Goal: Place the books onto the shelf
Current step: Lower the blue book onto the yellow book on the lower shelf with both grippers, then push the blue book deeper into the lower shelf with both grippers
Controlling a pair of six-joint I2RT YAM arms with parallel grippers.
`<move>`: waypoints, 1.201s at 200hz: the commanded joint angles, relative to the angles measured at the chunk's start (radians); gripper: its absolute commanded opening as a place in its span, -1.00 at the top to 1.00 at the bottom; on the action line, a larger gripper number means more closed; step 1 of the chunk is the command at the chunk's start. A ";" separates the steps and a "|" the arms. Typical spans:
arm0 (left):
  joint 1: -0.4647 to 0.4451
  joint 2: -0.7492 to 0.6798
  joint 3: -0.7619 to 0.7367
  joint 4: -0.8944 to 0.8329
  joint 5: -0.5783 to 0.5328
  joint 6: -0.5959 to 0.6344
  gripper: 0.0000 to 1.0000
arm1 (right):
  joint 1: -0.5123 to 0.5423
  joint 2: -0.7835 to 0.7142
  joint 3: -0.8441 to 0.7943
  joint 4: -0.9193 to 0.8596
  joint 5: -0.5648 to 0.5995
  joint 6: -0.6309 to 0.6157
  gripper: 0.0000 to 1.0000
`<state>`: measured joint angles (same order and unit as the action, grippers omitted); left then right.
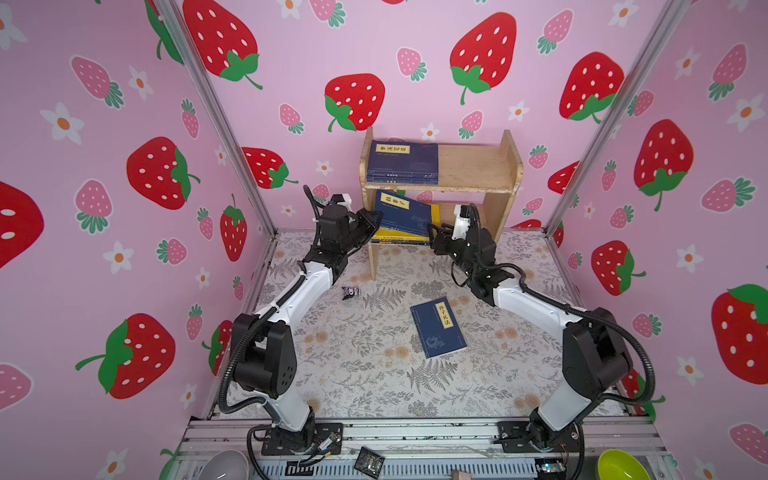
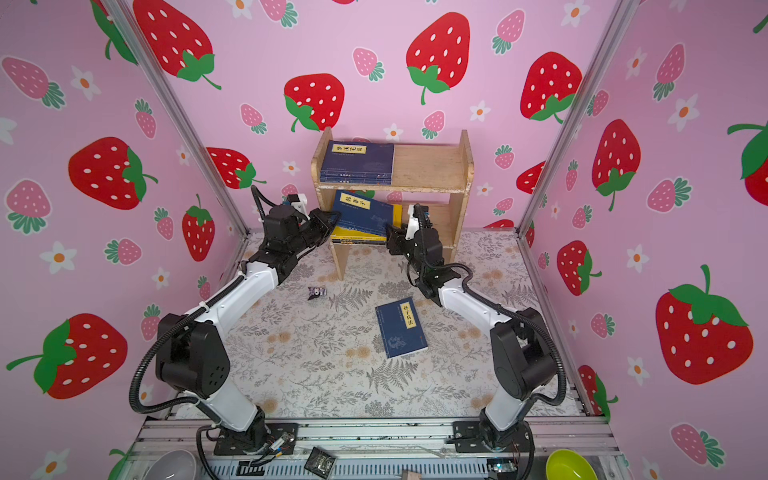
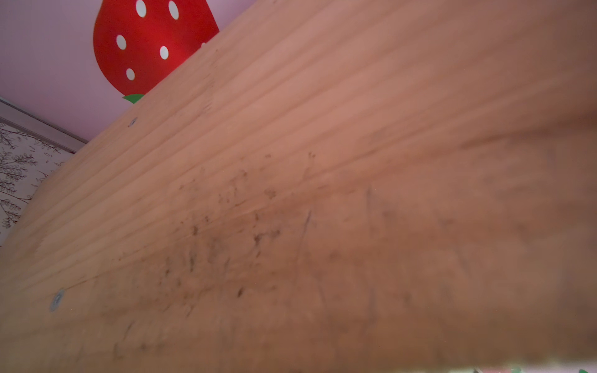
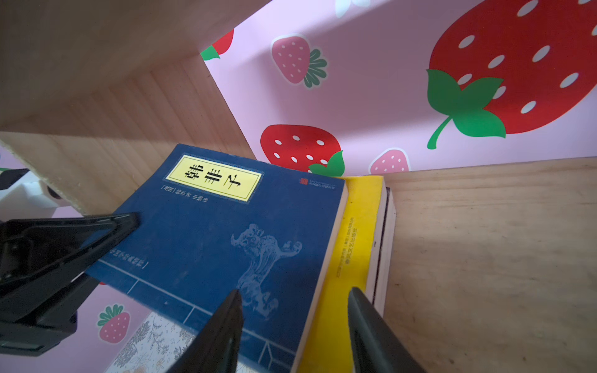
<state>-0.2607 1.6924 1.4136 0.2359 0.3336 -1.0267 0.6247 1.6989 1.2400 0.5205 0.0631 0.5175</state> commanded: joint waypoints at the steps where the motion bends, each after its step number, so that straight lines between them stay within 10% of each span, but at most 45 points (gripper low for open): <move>1: 0.017 0.020 0.043 -0.003 0.022 -0.023 1.00 | 0.013 0.043 0.064 0.013 0.030 -0.033 -0.08; 62: 0.023 0.000 0.008 -0.007 0.004 -0.030 0.91 | 0.027 0.125 0.125 -0.066 0.092 -0.037 -0.06; 108: 0.037 -0.063 -0.054 -0.024 -0.040 -0.024 0.06 | 0.032 0.128 0.102 -0.060 0.112 -0.024 -0.04; 148: 0.052 -0.130 -0.097 -0.057 -0.076 0.000 -0.09 | 0.036 0.121 0.090 -0.037 0.102 -0.033 -0.04; 190: 0.067 -0.161 -0.072 -0.193 -0.098 0.154 -0.25 | 0.038 0.107 0.104 -0.044 0.086 -0.042 -0.05; 240: 0.066 -0.194 -0.111 -0.295 0.060 0.643 -0.24 | 0.037 0.060 0.105 -0.047 0.069 -0.095 -0.12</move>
<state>-0.1944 1.5280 1.3128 0.0273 0.3000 -0.6769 0.6525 1.8023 1.3434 0.4889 0.1558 0.4690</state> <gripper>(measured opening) 0.617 0.552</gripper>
